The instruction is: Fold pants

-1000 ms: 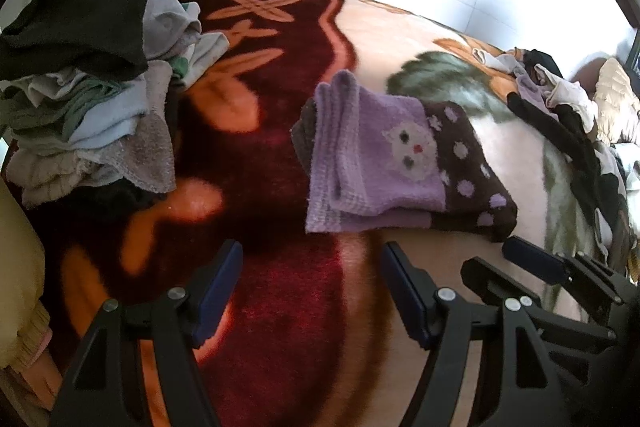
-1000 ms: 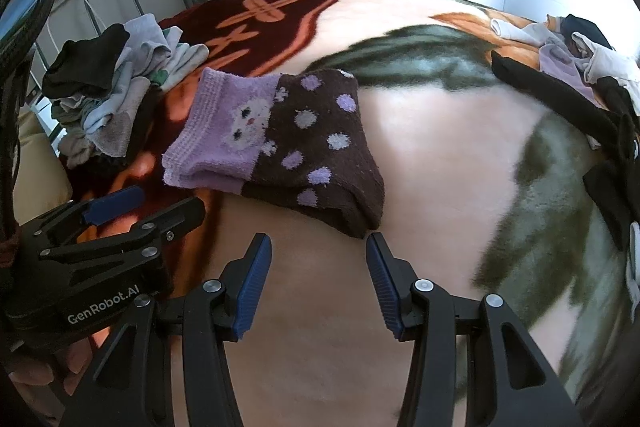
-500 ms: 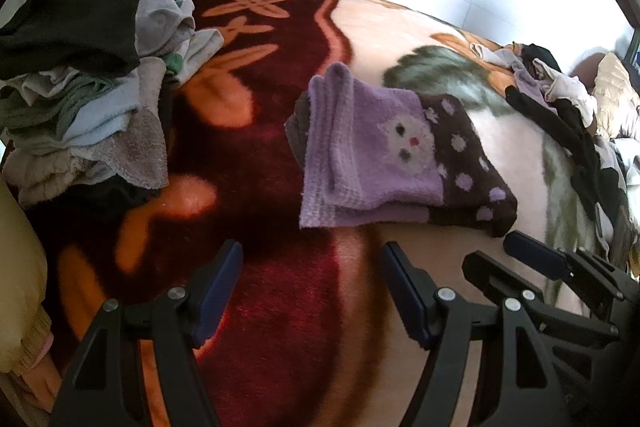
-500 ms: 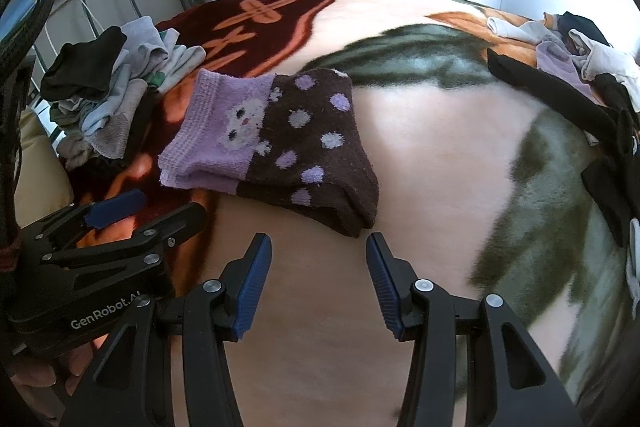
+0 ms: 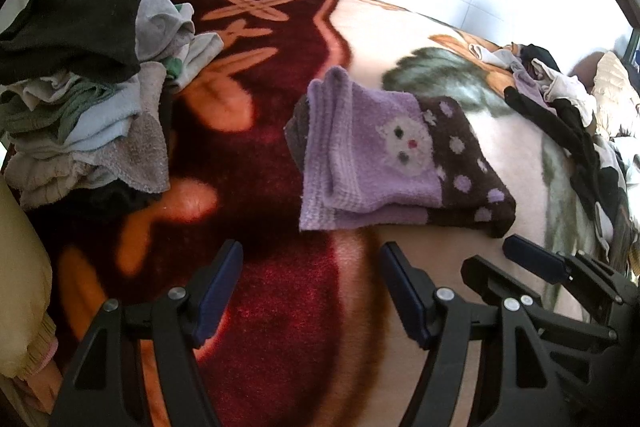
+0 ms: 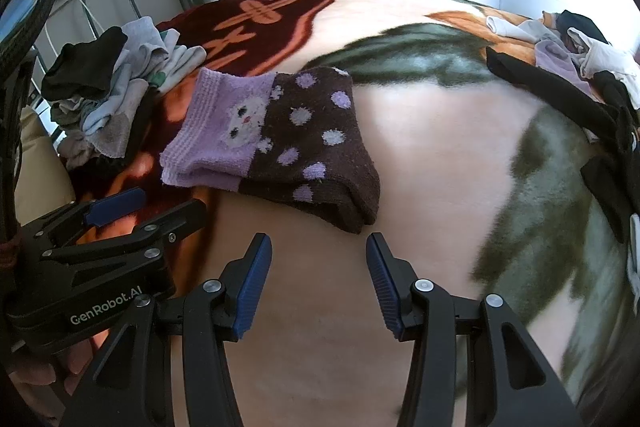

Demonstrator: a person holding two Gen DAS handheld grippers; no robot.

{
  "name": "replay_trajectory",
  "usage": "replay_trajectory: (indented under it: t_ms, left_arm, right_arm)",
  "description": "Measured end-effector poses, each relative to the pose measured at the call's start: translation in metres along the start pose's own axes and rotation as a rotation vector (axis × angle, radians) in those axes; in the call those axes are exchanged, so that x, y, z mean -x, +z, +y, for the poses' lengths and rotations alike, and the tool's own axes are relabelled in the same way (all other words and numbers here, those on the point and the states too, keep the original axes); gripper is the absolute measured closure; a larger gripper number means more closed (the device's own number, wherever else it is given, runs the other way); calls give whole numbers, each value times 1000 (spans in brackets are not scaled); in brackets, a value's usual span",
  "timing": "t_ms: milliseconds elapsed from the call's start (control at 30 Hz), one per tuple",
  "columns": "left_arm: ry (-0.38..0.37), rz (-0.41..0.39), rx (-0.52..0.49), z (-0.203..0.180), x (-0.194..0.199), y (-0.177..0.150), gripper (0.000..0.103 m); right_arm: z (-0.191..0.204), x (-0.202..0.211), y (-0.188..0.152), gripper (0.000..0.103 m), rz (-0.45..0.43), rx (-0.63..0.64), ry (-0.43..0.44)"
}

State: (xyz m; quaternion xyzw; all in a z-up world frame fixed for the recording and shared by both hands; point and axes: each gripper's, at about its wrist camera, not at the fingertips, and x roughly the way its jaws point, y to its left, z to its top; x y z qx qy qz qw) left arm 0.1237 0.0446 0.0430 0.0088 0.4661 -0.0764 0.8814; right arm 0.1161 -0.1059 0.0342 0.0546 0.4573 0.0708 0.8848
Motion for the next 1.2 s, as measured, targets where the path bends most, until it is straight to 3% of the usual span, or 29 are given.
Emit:
replay_trajectory:
  t_ms: [1200]
  left_arm:
    - [-8, 1, 8, -1, 1, 0, 30]
  right_arm:
    - [1, 5, 2, 53, -9, -5, -6]
